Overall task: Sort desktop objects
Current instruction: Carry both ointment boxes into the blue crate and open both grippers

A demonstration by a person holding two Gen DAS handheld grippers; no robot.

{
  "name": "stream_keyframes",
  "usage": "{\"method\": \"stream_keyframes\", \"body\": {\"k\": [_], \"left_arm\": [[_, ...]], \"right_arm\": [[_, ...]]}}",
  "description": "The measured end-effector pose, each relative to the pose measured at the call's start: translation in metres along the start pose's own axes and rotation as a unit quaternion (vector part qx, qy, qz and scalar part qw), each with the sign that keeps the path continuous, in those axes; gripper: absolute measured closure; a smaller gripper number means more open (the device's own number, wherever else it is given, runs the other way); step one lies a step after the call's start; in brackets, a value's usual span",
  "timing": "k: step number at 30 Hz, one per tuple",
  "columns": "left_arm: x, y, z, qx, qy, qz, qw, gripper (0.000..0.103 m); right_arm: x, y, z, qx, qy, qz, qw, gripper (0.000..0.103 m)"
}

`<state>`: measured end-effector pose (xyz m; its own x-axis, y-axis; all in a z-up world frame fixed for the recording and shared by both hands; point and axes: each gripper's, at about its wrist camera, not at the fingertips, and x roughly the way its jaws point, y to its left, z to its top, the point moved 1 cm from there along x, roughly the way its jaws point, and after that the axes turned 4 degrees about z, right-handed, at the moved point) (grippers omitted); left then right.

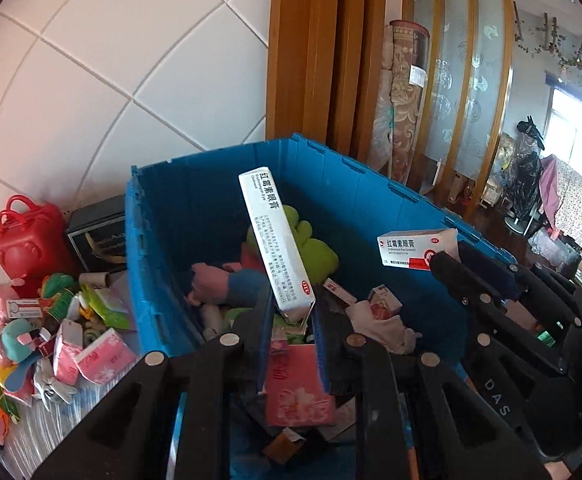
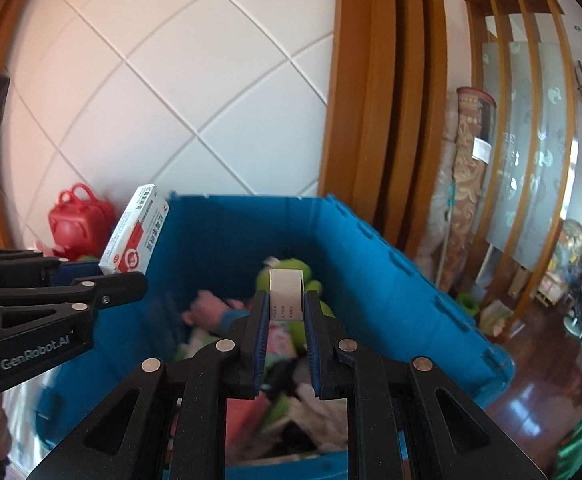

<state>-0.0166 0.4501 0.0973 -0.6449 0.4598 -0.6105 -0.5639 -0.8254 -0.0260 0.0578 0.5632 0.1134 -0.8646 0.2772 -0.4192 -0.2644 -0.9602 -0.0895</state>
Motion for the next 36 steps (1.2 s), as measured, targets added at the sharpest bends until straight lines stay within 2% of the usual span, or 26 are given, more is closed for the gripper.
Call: {"method": "stream_keyframes", "body": {"k": [3, 8, 17, 28, 29, 30, 31, 32, 33, 36], "left_arm": [[0.02, -0.023, 0.002, 0.005, 0.024, 0.004, 0.9997, 0.085], [0.04, -0.045, 0.003, 0.006, 0.04, 0.017, 0.999, 0.085], [0.056, -0.057, 0.003, 0.009, 0.057, 0.041, 0.9975, 0.085], [0.066, -0.065, -0.001, 0.005, 0.062, 0.055, 0.9966, 0.084], [0.066, -0.065, -0.001, 0.006, 0.063, 0.058, 0.9963, 0.082], [0.065, -0.065, -0.001, 0.005, 0.062, 0.061, 0.9962, 0.073], [0.064, -0.064, -0.001, 0.003, 0.06, 0.064, 0.9961, 0.056], [0.062, -0.064, -0.001, 0.001, 0.055, 0.066, 0.9963, 0.047], [0.059, -0.063, -0.002, -0.003, 0.047, 0.067, 0.9966, 0.035], [0.053, -0.059, -0.003, -0.006, 0.035, 0.076, 0.9965, 0.033]], "right_arm": [[0.018, -0.025, -0.007, -0.001, 0.019, 0.0, 1.0, 0.086], [0.037, -0.053, -0.016, -0.001, 0.036, 0.001, 0.999, 0.086], [0.065, -0.069, -0.026, -0.005, 0.081, 0.005, 0.997, 0.086], [0.074, -0.089, -0.029, -0.001, 0.087, -0.013, 0.996, 0.085], [0.073, -0.09, -0.028, 0.0, 0.085, -0.014, 0.996, 0.082], [0.072, -0.091, -0.028, 0.004, 0.084, -0.011, 0.996, 0.071], [0.071, -0.092, -0.028, 0.008, 0.082, -0.01, 0.997, 0.062], [0.069, -0.094, -0.027, 0.009, 0.079, -0.012, 0.997, 0.036], [0.067, -0.094, -0.027, 0.008, 0.075, -0.013, 0.997, 0.017], [0.06, -0.094, -0.027, 0.002, 0.068, -0.034, 0.997, 0.009]]}}
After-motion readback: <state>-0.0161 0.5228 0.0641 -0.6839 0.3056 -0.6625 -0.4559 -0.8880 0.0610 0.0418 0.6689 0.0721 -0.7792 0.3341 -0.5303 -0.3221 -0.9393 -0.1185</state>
